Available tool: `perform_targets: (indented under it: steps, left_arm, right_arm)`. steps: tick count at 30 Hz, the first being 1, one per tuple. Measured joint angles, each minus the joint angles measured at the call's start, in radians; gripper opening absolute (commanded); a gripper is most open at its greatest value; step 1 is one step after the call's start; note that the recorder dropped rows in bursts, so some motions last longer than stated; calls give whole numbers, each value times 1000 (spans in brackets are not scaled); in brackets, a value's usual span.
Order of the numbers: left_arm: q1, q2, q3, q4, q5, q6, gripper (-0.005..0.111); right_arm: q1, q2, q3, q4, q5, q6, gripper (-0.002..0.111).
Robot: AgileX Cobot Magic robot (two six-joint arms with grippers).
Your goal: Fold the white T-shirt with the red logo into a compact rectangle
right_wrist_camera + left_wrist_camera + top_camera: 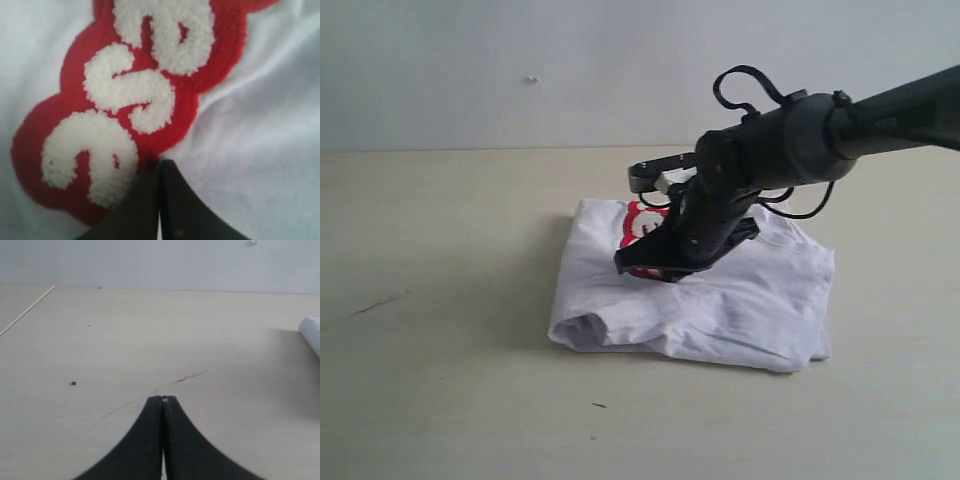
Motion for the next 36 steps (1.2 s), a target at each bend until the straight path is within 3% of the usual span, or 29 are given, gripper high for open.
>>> perform_targets:
  steps: [7,12,15,19,23,36]
  left_arm:
    - [0,0,0,0,0,0,0]
    - [0,0,0,0,0,0,0]
    - [0,0,0,0,0,0,0]
    - [0,0,0,0,0,0,0]
    - [0,0,0,0,0,0,0]
    - [0,0,0,0,0,0,0]
  right_arm:
    - [76,51,-119,26,103,-50,0]
    - [76,-34,-123,-155,138,42,0]
    - [0,-52,-123,-337,169,206,0]
    - [-109,7,-123,-250,192,122,0]
    - [-151,85,-187,-236,184,108,0]
    - [-169,109,-312,-232,173,91,0]
